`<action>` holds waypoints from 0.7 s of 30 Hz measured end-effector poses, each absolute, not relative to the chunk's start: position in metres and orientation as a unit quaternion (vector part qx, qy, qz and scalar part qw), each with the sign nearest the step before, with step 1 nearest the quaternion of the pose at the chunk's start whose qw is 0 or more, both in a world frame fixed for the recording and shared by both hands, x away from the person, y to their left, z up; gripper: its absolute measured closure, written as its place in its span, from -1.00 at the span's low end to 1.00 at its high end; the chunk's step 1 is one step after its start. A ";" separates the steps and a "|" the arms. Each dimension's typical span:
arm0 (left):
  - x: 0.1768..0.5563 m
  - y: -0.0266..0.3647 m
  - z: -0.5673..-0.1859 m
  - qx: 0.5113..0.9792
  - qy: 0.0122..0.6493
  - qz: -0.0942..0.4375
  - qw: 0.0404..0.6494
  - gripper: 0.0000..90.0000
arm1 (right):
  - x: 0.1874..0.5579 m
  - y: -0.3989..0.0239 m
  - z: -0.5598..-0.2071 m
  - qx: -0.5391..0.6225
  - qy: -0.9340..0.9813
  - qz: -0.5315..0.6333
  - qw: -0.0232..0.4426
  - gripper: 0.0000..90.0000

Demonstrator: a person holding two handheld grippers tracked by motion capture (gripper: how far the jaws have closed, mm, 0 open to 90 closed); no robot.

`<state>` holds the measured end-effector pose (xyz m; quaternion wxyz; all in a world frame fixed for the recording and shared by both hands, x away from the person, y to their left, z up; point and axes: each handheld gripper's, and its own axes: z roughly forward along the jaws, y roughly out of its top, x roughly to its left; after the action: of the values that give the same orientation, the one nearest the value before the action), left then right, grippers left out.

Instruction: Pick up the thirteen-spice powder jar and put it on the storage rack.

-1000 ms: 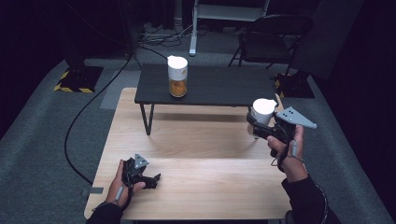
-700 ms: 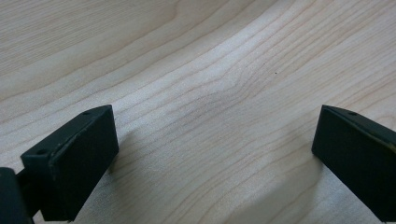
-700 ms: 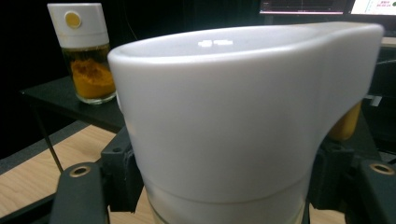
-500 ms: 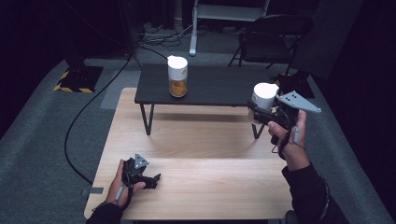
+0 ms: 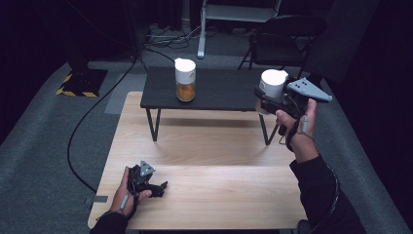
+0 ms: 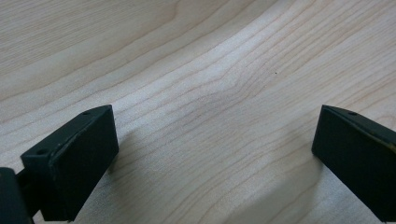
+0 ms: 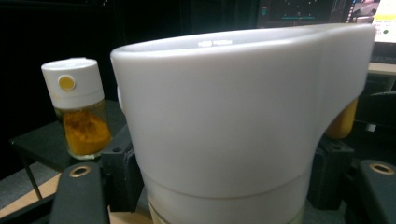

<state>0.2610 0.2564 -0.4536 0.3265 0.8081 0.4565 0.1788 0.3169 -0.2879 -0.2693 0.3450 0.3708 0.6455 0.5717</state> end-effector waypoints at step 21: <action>0.261 0.256 -0.454 0.808 0.457 0.179 0.326 -0.99 | 0.358 -0.260 -0.262 0.374 0.636 0.581 0.344 -0.36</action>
<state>0.2610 0.2564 -0.4536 0.3265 0.8081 0.4566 0.1788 0.3580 -0.2597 -0.2618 0.3444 0.3738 0.6356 0.5811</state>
